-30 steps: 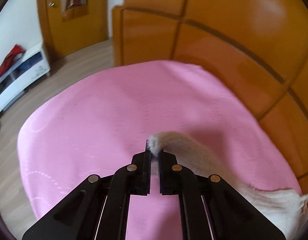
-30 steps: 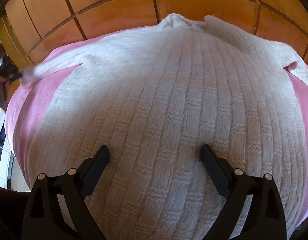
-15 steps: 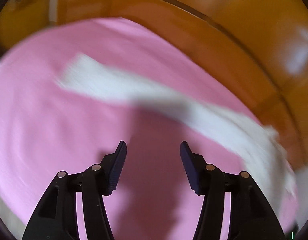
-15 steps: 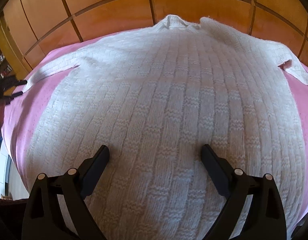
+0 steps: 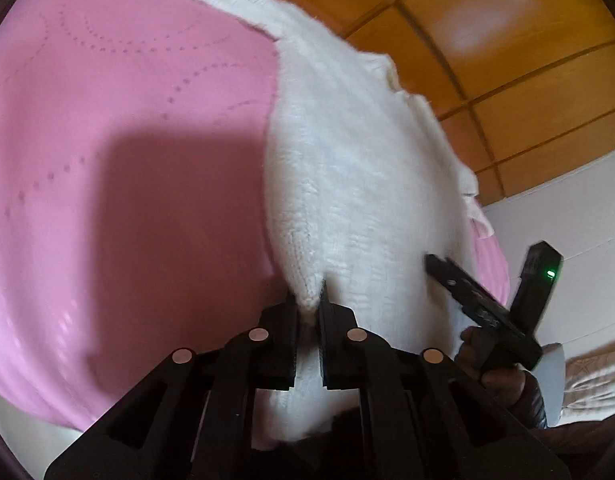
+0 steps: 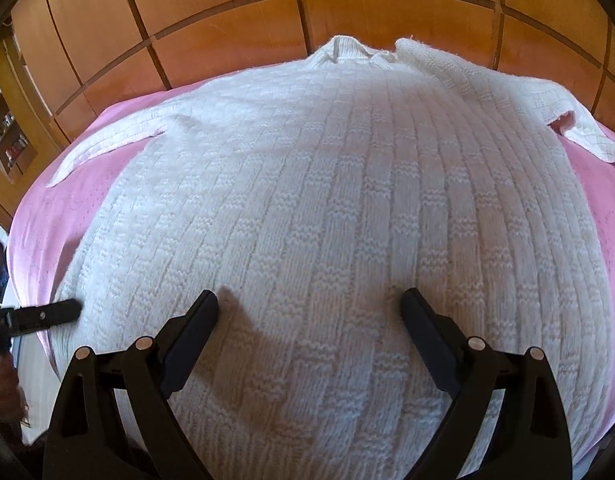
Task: Fold small clothes
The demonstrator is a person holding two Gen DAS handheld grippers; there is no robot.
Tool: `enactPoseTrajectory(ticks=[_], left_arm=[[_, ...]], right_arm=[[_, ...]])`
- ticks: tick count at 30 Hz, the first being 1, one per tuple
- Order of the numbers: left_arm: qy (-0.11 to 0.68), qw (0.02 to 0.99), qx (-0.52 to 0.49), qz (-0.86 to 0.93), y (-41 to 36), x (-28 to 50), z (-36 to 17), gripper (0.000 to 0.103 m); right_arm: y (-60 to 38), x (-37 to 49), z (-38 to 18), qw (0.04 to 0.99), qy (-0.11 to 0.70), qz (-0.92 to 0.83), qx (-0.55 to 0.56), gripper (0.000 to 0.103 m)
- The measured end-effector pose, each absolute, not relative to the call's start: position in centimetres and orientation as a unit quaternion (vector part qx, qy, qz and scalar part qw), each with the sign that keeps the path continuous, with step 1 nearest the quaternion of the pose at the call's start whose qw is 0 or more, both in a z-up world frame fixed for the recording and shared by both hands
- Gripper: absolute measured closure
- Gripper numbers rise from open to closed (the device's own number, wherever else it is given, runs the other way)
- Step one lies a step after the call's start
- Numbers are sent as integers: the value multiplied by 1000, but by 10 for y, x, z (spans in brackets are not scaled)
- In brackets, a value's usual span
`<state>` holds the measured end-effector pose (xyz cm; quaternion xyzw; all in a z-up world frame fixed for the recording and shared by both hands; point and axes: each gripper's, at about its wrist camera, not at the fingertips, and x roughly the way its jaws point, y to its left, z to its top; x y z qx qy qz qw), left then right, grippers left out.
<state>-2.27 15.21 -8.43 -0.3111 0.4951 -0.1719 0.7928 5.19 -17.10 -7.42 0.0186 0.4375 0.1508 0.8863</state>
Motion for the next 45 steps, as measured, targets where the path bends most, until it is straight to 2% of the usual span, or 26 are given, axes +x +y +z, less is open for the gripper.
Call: enactPoseTrajectory(ticks=[5, 8, 9, 10, 11, 14, 17, 18, 19, 21, 29, 34, 38, 41, 43, 45], left_arm=[[489, 796, -314, -171, 161, -31, -80, 97], [494, 801, -314, -125, 184, -19, -78, 93], [488, 801, -330, -104, 199, -13, -78, 80], [475, 802, -353, -82, 220, -7, -76, 60], [456, 806, -375, -47, 243, -1, -73, 54], [428, 819, -378, 62, 301, 16, -59, 53], [385, 819, -398, 147, 364, 31, -44, 53], [374, 818, -406, 163, 380, 35, -41, 51], [362, 817, -413, 177, 398, 39, -38, 44], [346, 813, -417, 212, 430, 49, -37, 38], [332, 809, -407, 263, 497, 85, -35, 38], [352, 849, -309, 245, 499, 126, -16, 38], [383, 882, -199, 190, 477, 163, -8, 38], [435, 878, -127, 156, 455, 194, -21, 38], [472, 865, -102, 137, 445, 209, -40, 58], [500, 853, -97, 108, 441, 217, -58, 58]], right_arm=[[-170, 50, -76, 888, 435, 147, 13, 10], [-168, 51, -76, 889, 435, 144, 6, 10], [-168, 51, -76, 889, 436, 144, 5, 10], [-167, 51, -76, 888, 436, 143, 4, 10], [-166, 50, -76, 888, 437, 142, 2, 10], [-163, 52, -71, 885, 444, 139, -5, 11], [-159, 66, -58, 881, 447, 156, -4, 17], [-156, 73, -53, 880, 446, 164, -5, 19], [-152, 81, -48, 880, 443, 172, -8, 20], [-135, 104, -36, 877, 438, 196, -12, 25], [-35, 211, -12, 864, 426, 262, -57, 35], [27, 274, -5, 858, 421, 281, -86, 36], [83, 313, -6, 848, 419, 301, -116, 26], [114, 334, -17, 833, 432, 320, -131, 21], [133, 346, -31, 812, 452, 340, -142, 15], [147, 355, -45, 798, 466, 346, -164, 12]])
